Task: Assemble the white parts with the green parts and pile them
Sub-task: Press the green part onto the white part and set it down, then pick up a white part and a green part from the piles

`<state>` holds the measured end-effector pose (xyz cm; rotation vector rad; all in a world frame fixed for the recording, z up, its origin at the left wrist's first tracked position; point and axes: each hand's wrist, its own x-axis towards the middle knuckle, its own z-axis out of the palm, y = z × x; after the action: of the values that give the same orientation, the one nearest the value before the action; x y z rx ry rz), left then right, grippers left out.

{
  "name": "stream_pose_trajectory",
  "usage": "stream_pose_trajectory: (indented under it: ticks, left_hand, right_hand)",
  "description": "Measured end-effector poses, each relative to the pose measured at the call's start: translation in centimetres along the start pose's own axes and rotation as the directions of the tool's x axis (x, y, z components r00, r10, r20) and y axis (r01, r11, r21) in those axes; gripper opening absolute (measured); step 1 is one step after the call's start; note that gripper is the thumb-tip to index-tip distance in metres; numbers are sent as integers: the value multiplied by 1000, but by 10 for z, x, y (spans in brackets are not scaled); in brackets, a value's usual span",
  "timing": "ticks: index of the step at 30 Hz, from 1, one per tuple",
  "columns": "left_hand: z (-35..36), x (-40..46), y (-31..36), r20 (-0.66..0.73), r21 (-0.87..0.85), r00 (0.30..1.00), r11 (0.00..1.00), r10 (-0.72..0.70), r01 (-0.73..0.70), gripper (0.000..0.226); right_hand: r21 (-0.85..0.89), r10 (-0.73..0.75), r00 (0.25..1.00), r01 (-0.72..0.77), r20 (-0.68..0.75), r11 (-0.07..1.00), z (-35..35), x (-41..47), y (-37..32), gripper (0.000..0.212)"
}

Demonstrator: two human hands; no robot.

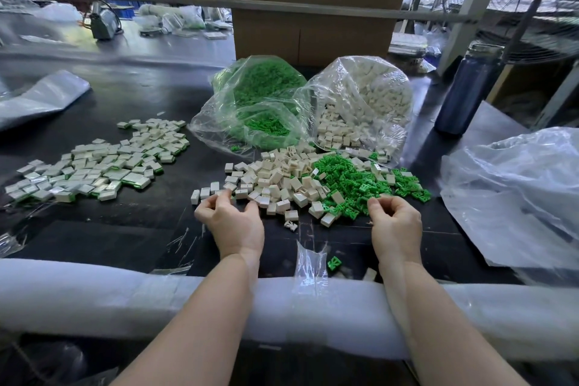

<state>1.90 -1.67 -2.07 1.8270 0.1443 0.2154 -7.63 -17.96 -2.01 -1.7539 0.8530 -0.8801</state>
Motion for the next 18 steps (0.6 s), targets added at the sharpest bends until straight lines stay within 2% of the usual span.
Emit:
stream_pose_trajectory:
  ticks: [4, 10, 14, 18]
  left_hand:
    - [0, 0, -1, 52, 47, 998, 999, -21, 19, 45]
    - [-3, -4, 3, 115, 100, 993, 995, 1, -13, 49]
    - [-3, -9, 4, 135, 195, 979, 965, 152, -177, 43]
    - [0, -18, 5, 218, 270, 907, 871, 361, -412, 25]
  right_hand:
    - [-48, 14, 1000, -14, -4, 999, 0, 0, 0, 16]
    - [-194, 17, 997, -2, 72, 981, 0, 1, 3, 9]
    - [-280, 5, 992, 32, 129, 959, 1, -1, 2, 11]
    - [-364, -46, 983, 110, 180, 925, 2, -5, -2, 20]
